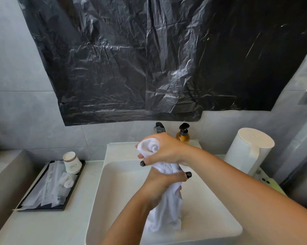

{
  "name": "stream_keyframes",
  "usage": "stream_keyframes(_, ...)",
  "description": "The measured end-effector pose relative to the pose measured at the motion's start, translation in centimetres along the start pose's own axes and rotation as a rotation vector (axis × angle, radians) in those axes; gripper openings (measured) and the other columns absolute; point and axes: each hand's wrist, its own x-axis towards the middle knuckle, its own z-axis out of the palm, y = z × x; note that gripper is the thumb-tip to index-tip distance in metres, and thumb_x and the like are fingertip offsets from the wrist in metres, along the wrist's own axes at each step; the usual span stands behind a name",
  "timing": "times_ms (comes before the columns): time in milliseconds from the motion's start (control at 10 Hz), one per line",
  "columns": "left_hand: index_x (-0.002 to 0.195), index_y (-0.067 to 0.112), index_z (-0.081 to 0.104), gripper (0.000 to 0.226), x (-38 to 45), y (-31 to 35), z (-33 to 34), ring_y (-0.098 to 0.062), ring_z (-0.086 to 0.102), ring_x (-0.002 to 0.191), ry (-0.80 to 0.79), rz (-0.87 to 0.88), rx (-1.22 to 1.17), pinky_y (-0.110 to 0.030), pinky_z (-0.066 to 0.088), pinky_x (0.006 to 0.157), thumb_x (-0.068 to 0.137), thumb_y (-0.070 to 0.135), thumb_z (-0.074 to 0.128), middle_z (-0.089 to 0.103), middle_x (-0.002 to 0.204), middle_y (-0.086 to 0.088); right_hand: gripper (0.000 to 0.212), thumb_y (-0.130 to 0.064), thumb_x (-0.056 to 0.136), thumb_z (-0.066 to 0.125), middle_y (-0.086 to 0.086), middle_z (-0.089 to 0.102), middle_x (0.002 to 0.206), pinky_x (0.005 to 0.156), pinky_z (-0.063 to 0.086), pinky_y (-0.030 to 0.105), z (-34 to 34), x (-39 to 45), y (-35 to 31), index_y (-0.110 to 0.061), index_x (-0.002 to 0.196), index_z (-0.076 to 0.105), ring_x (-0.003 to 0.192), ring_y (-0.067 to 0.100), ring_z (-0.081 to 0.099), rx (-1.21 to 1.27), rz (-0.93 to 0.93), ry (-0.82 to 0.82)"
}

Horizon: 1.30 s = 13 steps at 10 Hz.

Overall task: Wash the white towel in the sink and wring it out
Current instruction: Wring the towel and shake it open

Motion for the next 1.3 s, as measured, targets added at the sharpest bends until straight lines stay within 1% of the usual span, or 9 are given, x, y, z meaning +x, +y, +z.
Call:
stream_keyframes(200,0.108,0.002,0.066,0.045,0.2,1.6,0.6,-0.021,0.054,0.071,-0.046,-0.259,0.069,-0.026,0.045,0.063,0.068,0.018,0.078,0.063,0.095,-0.019,0.041,0.014,0.088,0.055,0.019,0.07,0.113,0.087,0.057,0.038,0.7,-0.4,1.1,-0.005,0.124,0.06,0.104,0.034,0.069,0.54,-0.114,-0.005)
stream_keyframes(300,0.103,0.001,0.063,0.01,0.7,1.4,0.6,-0.01,0.049,0.055,-0.02,-0.304,0.175,-0.019,0.043,0.054,0.094,0.005,0.059,0.058,0.075,-0.01,0.031,0.004,0.089,0.063,0.018,0.071,0.108,0.086,0.056,0.042,1.1,-0.3,0.9,-0.008,0.117,0.063,0.093,0.035,0.07,0.665,-0.087,-0.013)
stream_keyframes(400,0.086,0.004,0.061,0.012,1.0,0.0,0.7,-0.01,0.054,0.046,0.152,-0.252,0.199,-0.018,0.046,0.047,0.086,0.009,0.072,0.058,0.059,-0.003,0.022,-0.022,0.075,0.078,0.013,0.07,0.084,0.074,0.054,0.038,1.5,0.1,0.6,-0.009,0.09,0.069,0.069,0.024,0.063,0.632,0.022,-0.012)
stream_keyframes(500,0.084,0.008,0.065,0.006,1.0,-0.5,1.1,-0.018,0.053,0.052,0.177,-0.199,0.316,-0.024,0.046,0.052,0.082,0.011,0.068,0.059,0.065,-0.009,0.044,-0.047,0.068,0.078,0.007,0.064,0.065,0.06,0.053,0.026,1.7,0.4,0.3,-0.005,0.077,0.068,0.061,0.018,0.058,0.432,0.074,0.064)
stream_keyframes(700,0.059,0.013,0.047,0.026,1.2,-0.9,1.2,-0.008,0.037,0.032,0.247,-0.221,0.36,-0.018,0.035,0.04,0.081,-0.001,0.052,0.04,0.037,0.01,0.045,-0.032,0.086,0.074,0.004,0.04,0.061,0.05,0.032,0.028,2.9,1.4,0.6,-0.01,0.061,0.044,0.059,0.019,0.036,0.587,0.247,0.164)
stream_keyframes(900,0.066,0.019,0.043,0.031,1.6,-2.2,1.2,-0.019,0.049,0.051,0.316,-0.247,0.346,-0.028,0.047,0.049,0.088,0.004,0.06,0.049,0.06,-0.003,0.042,0.004,0.079,0.045,0.0,0.022,0.051,0.054,0.016,0.03,3.7,2.6,1.8,-0.019,0.048,0.027,0.069,0.022,0.014,0.739,0.321,0.316)
stream_keyframes(1000,0.075,0.02,0.046,0.024,1.2,-2.6,1.7,-0.006,0.052,0.047,0.417,-0.289,0.281,-0.018,0.044,0.047,0.089,0.014,0.065,0.049,0.065,0.002,0.048,0.004,0.079,0.044,-0.002,0.025,0.045,0.054,0.02,0.031,4.0,2.5,2.4,-0.019,0.039,0.028,0.072,0.023,0.014,0.72,0.363,0.364)
stream_keyframes(1200,0.057,0.014,0.04,0.036,2.1,-3.3,0.9,-0.011,0.042,0.043,0.318,-0.228,0.383,-0.02,0.037,0.046,0.09,0.001,0.05,0.044,0.047,0.001,0.035,-0.012,0.089,0.061,-0.004,0.051,0.048,0.052,0.041,0.024,3.8,1.5,4.1,-0.012,0.056,0.048,0.054,0.019,0.041,0.664,0.235,0.393)
stream_keyframes(1300,0.065,0.005,0.054,0.018,2.2,-1.3,0.8,-0.012,0.048,0.041,0.318,-0.22,0.236,-0.023,0.042,0.045,0.081,-0.003,0.057,0.051,0.047,-0.001,0.027,-0.033,0.098,0.054,0.003,0.071,0.084,0.079,0.051,0.033,2.0,0.6,5.0,-0.01,0.095,0.068,0.086,0.022,0.068,0.666,0.075,0.358)
